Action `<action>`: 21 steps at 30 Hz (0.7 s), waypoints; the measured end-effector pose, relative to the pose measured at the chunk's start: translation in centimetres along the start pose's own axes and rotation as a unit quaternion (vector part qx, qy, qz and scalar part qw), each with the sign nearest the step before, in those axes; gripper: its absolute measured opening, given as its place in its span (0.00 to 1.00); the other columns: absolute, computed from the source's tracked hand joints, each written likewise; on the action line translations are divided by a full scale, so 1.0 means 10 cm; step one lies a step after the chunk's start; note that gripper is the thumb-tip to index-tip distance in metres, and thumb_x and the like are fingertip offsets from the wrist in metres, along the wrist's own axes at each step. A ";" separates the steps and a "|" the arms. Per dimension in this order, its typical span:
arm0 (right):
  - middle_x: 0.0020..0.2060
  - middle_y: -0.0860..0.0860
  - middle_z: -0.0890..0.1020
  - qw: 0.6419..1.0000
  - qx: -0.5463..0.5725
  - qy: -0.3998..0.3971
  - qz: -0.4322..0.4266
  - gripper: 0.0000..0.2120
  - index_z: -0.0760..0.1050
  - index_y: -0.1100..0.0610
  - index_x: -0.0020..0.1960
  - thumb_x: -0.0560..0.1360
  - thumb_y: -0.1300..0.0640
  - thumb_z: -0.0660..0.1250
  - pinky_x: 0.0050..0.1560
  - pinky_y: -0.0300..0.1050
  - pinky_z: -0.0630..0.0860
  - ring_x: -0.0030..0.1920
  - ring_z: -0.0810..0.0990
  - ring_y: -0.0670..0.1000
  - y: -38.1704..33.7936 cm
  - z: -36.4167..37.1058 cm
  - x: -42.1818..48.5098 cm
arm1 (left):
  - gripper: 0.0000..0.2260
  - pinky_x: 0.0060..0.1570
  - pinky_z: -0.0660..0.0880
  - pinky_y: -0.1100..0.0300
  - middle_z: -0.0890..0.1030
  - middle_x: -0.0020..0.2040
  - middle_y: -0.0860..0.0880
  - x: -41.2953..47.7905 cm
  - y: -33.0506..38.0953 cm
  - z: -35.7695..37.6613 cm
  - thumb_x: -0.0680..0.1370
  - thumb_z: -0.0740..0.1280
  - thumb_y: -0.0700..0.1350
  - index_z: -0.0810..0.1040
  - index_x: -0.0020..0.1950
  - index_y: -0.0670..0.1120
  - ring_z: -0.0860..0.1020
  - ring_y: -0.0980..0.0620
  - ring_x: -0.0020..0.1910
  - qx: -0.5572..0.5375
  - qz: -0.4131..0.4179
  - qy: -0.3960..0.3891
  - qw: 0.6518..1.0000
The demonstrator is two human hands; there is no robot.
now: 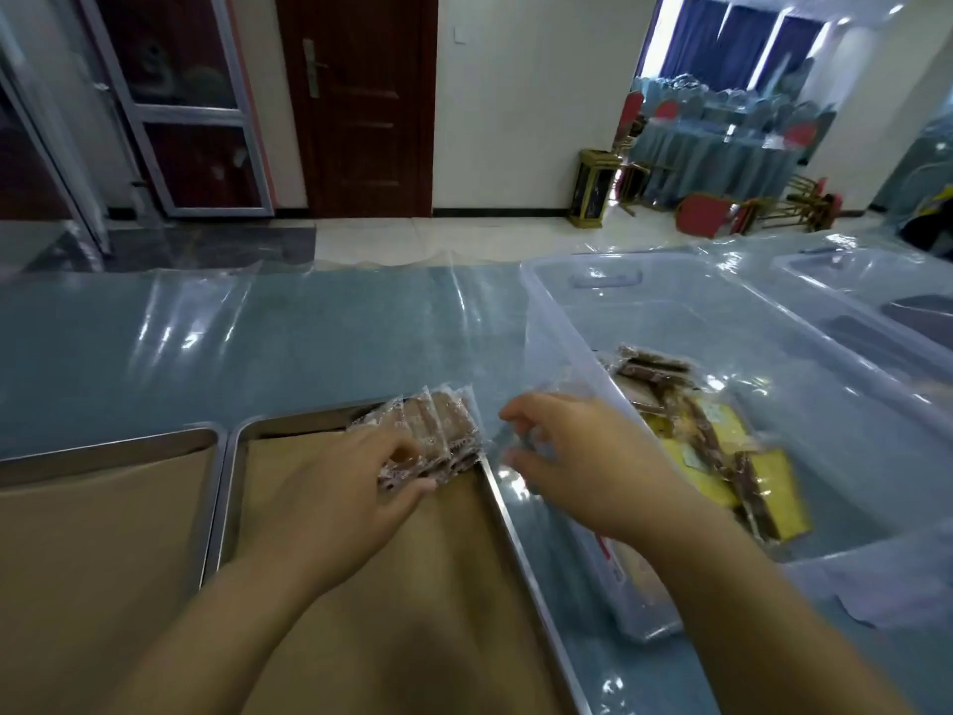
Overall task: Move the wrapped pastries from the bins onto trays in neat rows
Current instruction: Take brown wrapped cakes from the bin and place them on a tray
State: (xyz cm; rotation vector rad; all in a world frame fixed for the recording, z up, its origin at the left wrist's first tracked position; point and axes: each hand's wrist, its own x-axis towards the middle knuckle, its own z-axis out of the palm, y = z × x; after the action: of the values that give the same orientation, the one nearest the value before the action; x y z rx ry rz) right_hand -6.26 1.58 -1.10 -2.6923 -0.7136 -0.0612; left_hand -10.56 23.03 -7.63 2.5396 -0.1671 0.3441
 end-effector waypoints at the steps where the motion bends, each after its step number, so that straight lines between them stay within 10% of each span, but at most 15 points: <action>1: 0.55 0.43 0.78 1.000 0.007 0.006 -0.003 0.16 0.71 0.45 0.62 0.76 0.47 0.64 0.55 0.45 0.74 0.54 0.76 0.46 0.00 -0.13 -0.07 | 0.07 0.45 0.76 0.58 0.76 0.45 0.63 0.00 0.13 -0.08 0.72 0.65 0.61 0.71 0.46 0.61 0.75 0.64 0.46 -0.004 0.018 0.012 1.000; 12: 0.46 0.38 0.79 0.997 0.033 0.055 0.035 0.14 0.73 0.41 0.56 0.71 0.43 0.67 0.45 0.40 0.75 0.47 0.77 0.40 1.07 -1.05 -0.42 | 0.09 0.41 0.76 0.58 0.78 0.40 0.61 0.44 1.36 -0.16 0.73 0.65 0.59 0.77 0.44 0.55 0.76 0.63 0.42 0.009 0.114 0.013 0.993; 21: 0.50 0.41 0.79 0.993 -0.100 -0.057 0.034 0.15 0.71 0.42 0.58 0.73 0.40 0.66 0.44 0.43 0.74 0.47 0.77 0.45 2.50 -1.19 0.03 | 0.10 0.43 0.75 0.54 0.77 0.45 0.58 1.37 2.10 0.67 0.75 0.61 0.60 0.74 0.47 0.56 0.75 0.57 0.45 0.136 0.086 -0.062 0.985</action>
State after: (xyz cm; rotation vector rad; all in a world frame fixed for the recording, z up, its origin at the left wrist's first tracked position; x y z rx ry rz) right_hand 6.78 -22.64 1.94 -2.9296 -0.6797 0.0425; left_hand -0.06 1.21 1.73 2.8272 -0.4139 0.2899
